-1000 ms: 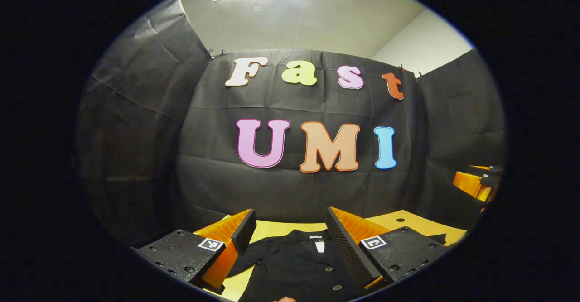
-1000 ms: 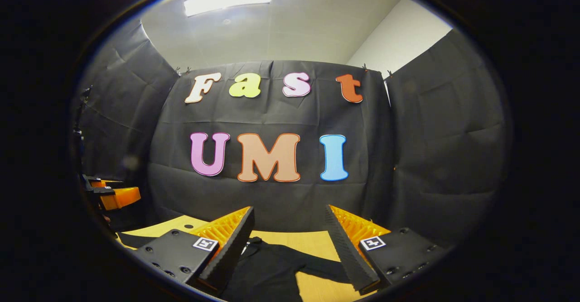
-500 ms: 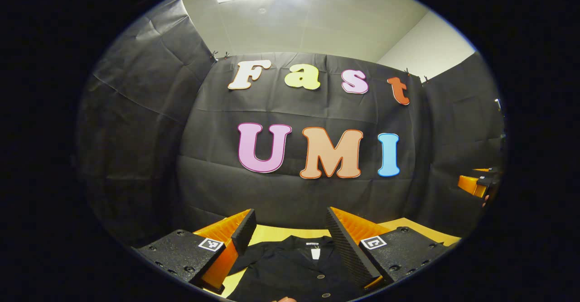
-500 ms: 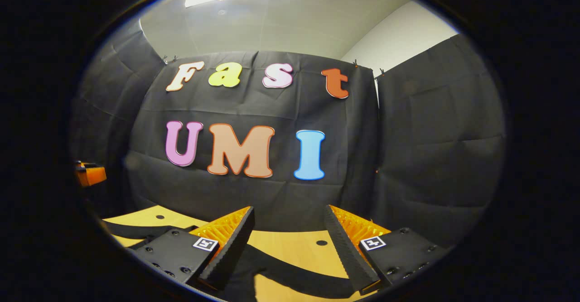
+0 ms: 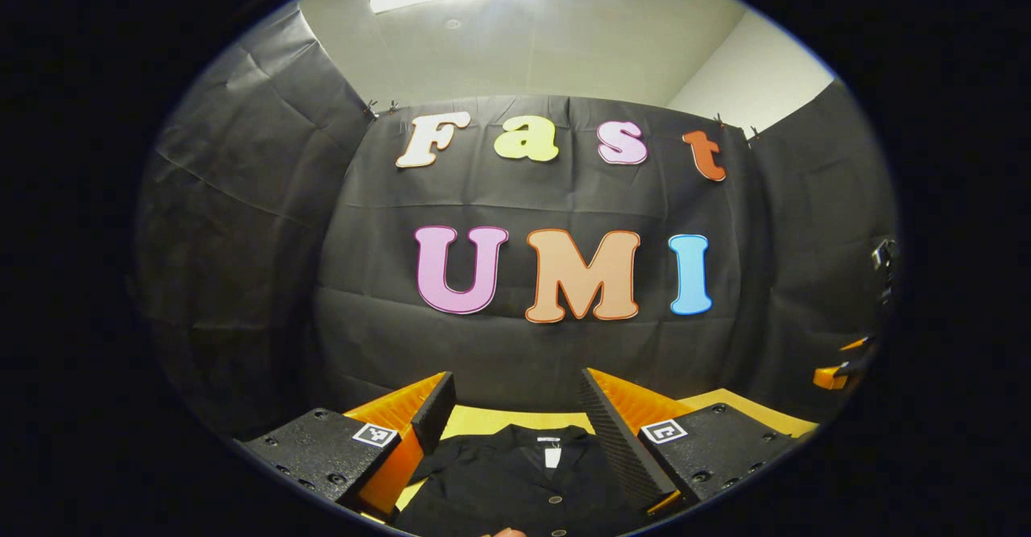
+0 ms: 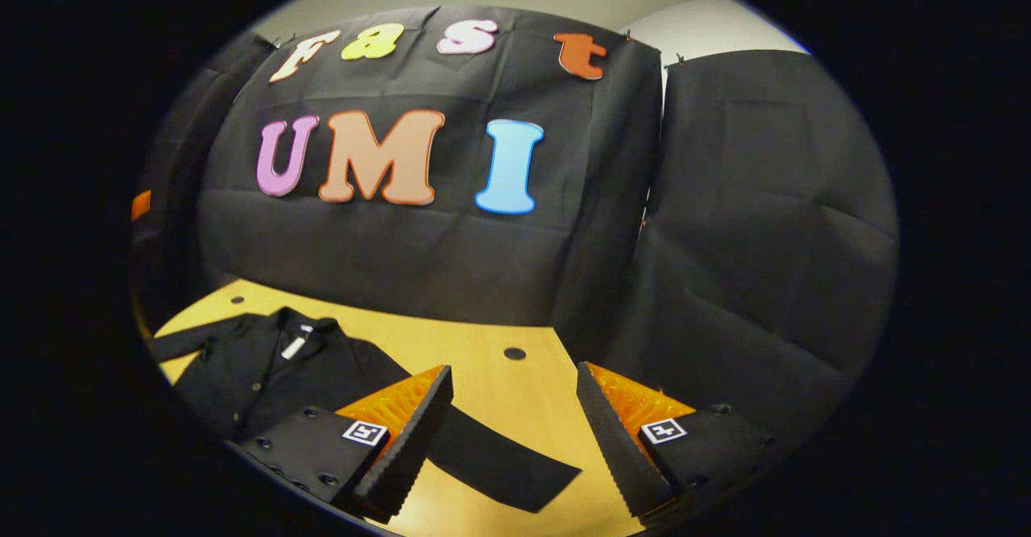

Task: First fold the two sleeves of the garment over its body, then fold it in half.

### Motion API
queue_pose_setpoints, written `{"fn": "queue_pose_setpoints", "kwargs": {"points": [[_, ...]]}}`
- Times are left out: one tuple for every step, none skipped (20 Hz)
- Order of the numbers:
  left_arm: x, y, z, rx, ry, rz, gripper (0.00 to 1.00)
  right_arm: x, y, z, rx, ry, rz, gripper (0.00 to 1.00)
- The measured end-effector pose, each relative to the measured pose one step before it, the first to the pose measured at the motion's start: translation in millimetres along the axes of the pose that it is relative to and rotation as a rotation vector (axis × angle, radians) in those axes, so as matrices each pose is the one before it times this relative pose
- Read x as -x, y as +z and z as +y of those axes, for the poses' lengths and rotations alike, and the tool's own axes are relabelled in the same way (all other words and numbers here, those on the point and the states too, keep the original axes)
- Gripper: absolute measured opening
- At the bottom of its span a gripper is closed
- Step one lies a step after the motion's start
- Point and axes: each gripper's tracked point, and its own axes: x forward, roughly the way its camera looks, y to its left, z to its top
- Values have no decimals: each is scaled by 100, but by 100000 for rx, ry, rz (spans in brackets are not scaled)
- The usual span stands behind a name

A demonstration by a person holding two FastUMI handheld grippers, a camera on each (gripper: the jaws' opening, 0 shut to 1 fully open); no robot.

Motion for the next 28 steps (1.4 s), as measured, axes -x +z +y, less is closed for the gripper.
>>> {"fn": "queue_pose_setpoints", "kwargs": {"points": [[-44,-272,-388,-124,610,774,94,-675,-1319,-384,141,1162,3999,98],[-54,-222,-339,-169,596,582,94,-820,-1190,-316,127,1352,3265,98],[-80,-120,-386,-347,521,527,97,-752,-1214,-342,450,1092,3650,98],[-68,-201,-461,-675,370,596,97,-943,-1194,-265,1316,1427,3710,98],[-61,-134,-456,-937,351,391,97,-1044,-1125,-260,2158,1219,3983,99],[-82,-45,-474,-967,285,333,94,-918,-1027,-470,2529,1124,4045,99],[13,16,-424,-794,469,251,97,-866,-814,-350,2247,1488,3131,99],[-6,-148,-487,-647,551,171,94,-836,-773,-116,1712,1567,3347,99],[-37,-123,-411,-689,864,403,97,-745,-981,-136,1459,2019,3202,99],[-83,-165,-330,-527,519,432,94,-809,-694,-175,1563,1513,2792,99],[6,-286,-498,-456,459,726,94,-804,-666,-92,1800,2220,2953,100],[81,-356,-403,-448,570,924,94,-916,-771,102,2025,2565,4084,100],[48,-355,-387,-441,525,1035,94,-690,-825,156,2520,2283,4045,99],[-11,-466,-171,-661,1122,1179,96,-690,-650,5,3089,1269,3329,100],[23,-250,-60,-748,1153,850,94,-617,-619,-185,3072,804,2862,100],[43,-409,-189,-757,919,1051,94,-665,-570,-211,2391,1111,3219,99],[44,-235,-136,-614,733,824,94,-976,-739,90,1711,1539,2727,100],[93,-192,-182,-623,678,530,94,-551,-468,28,1449,2001,2473,100],[21,-93,-151,-628,582,532,94,-144,-388,-55,1021,2342,3561,100],[40,-152,2,-594,765,476,97,-541,-351,-157,1035,1287,2242,100],[-68,-77,-5,-273,758,403,97,-421,208,-92,1170,592,1658,100],[28,-275,-93,68,648,552,94,-594,-308,-236,792,725,2001,100],[-76,-140,-119,208,458,574,94,-439,-111,-75,640,1271,1465,100],[46,-165,-124,112,299,705,94,-186,-130,-177,884,1505,1530,100],[-94,-114,-207,404,-132,358,94,-205,-266,117,1173,1200,1690,99],[-57,-84,-216,196,-158,311,91,-245,-196,-23,1523,596,2010,100],[-113,-97,-72,-162,125,326,97,-207,-548,196,1649,1244,2960,100],[11,-85,-125,-494,159,395,97,298,270,158,-32,1781,383,100]]}}
